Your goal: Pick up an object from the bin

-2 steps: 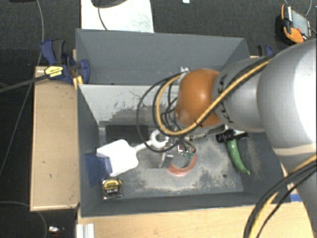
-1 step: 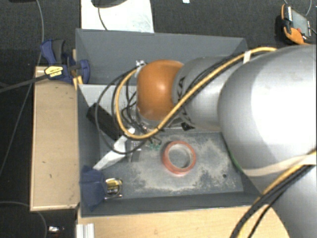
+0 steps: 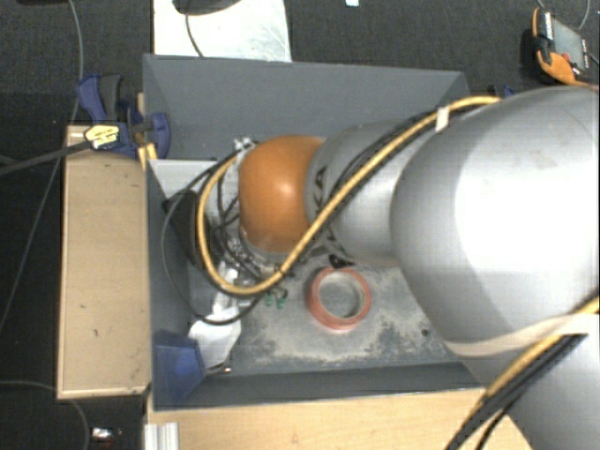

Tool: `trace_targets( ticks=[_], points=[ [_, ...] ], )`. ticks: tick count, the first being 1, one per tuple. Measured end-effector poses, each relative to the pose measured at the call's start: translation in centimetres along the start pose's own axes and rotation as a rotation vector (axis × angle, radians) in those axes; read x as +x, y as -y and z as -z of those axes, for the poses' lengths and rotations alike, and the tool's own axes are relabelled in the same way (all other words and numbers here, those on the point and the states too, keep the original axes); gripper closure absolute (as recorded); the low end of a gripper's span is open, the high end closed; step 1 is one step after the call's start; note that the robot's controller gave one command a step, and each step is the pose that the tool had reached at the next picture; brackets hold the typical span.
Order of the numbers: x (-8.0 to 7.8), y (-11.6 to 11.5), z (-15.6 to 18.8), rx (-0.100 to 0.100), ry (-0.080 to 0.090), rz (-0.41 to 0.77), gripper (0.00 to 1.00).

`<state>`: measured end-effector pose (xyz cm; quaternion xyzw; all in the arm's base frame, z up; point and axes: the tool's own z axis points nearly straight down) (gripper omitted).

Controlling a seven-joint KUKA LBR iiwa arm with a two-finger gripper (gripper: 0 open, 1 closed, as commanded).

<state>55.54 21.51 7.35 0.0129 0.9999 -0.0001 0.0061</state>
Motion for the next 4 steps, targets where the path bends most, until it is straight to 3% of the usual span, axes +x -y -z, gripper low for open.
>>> trace_targets(
  ticks=[1,2,4],
  points=[
    [-1.1,-3.2,-0.2,0.007,0.007,0.071,0.00],
    [-0.3,-0.5,0.0,0.003,0.003,0.018,1.00],
    [-0.2,-0.5,1.0,0.003,0.000,0.017,1.00]
  ],
)
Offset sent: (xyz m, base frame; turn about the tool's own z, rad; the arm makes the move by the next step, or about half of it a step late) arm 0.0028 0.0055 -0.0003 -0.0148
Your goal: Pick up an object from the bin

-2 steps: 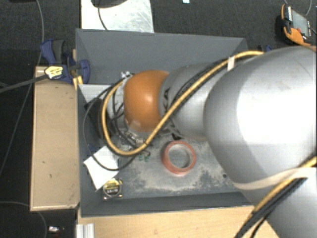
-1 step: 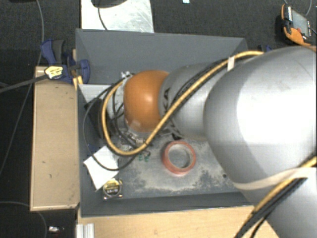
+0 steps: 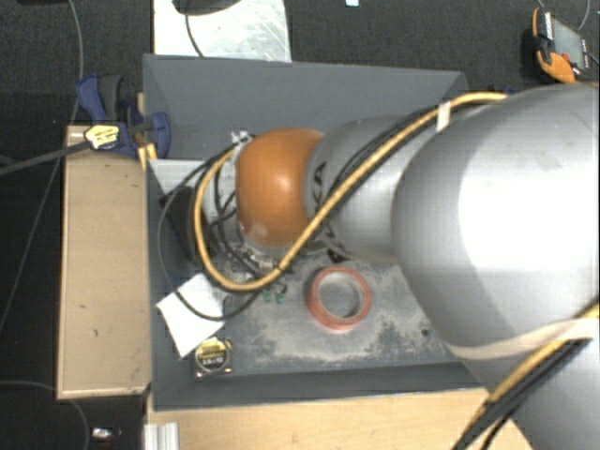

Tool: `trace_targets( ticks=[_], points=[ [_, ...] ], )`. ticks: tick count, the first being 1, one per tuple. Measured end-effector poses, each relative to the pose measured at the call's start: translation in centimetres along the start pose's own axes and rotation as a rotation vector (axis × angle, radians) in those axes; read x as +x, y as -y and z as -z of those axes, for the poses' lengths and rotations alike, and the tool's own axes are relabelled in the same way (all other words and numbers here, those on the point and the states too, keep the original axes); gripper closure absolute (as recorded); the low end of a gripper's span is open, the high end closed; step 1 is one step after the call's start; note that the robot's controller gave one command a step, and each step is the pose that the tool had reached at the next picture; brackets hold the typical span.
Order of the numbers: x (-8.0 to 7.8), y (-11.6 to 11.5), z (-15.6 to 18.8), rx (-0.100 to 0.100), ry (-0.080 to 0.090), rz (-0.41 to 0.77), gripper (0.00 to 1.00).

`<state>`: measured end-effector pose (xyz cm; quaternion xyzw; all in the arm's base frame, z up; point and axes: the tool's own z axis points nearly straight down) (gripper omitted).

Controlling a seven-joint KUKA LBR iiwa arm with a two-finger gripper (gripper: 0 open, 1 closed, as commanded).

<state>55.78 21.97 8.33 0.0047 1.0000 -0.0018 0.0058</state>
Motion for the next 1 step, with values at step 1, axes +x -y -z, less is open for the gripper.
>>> trace_targets(
  ticks=[1],
  points=[
    [-0.03,0.01,2.55,0.000,-0.001,-0.001,1.00]
  ],
)
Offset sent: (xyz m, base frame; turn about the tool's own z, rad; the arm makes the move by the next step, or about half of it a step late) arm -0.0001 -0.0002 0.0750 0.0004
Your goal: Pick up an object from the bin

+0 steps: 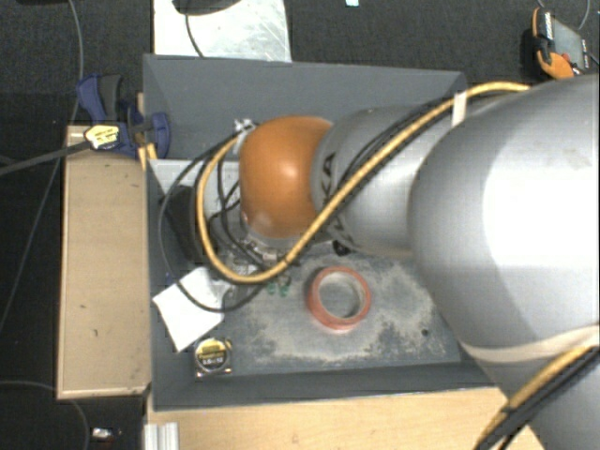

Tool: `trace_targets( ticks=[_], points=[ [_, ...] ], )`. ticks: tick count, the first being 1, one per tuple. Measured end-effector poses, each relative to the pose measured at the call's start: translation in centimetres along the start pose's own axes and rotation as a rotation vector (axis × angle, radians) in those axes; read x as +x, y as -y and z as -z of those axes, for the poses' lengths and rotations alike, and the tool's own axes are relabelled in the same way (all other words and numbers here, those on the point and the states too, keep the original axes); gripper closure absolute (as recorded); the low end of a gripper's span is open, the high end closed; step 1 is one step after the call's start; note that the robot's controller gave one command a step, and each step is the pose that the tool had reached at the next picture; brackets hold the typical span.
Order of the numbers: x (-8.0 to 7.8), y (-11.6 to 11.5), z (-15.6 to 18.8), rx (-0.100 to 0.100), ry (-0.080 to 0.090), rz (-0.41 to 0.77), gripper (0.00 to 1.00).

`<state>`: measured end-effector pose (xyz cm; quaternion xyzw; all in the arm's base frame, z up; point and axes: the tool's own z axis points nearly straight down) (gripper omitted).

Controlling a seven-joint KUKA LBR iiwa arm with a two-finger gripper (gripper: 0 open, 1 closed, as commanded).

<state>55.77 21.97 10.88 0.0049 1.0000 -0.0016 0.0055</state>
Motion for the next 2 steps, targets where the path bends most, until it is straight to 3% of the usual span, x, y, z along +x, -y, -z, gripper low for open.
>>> trace_targets(
  ticks=[2],
  points=[
    [-0.2,0.0,4.9,-0.003,0.005,-0.001,1.00]
  ],
)
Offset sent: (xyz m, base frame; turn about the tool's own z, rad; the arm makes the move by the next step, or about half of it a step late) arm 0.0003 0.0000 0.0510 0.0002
